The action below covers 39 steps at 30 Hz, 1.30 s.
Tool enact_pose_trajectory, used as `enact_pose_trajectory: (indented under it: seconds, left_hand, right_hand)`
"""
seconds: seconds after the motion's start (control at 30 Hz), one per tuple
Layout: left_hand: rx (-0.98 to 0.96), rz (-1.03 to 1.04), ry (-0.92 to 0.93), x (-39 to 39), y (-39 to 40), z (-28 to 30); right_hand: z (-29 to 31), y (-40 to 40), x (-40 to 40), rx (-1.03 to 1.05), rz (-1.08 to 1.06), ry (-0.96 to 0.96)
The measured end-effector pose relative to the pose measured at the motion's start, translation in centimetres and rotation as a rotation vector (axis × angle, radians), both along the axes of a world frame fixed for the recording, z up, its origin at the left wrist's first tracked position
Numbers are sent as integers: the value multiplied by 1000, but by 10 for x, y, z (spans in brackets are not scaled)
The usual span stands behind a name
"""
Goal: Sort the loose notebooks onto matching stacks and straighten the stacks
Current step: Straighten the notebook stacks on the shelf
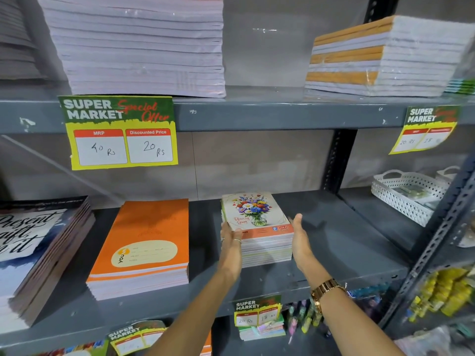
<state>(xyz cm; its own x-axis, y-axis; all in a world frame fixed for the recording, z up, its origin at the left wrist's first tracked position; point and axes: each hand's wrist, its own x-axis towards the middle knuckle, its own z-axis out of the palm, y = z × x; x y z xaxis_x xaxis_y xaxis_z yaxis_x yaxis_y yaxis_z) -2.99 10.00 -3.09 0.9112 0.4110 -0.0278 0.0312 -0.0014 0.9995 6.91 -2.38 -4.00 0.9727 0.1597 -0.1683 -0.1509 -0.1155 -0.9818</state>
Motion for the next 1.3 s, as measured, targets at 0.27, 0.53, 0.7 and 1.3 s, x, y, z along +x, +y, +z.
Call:
enact_pose_trajectory:
  seconds: [0.27, 0.53, 0.7, 1.3]
  left_hand:
    - [1077, 87, 33, -9, 12, -16]
    - [1264, 63, 71, -10, 7, -9]
    - [1281, 57, 103, -10, 7, -10]
    - [1329, 57, 138, -32, 36, -10]
  right_hand:
    - [-16, -25, -14, -917, 147, -1064]
    - [-14, -21, -12, -1025, 109, -1107]
    - [-15, -22, -10, -1087, 93, -1167]
    - [3, -8, -33, -1133, 168, -1088]
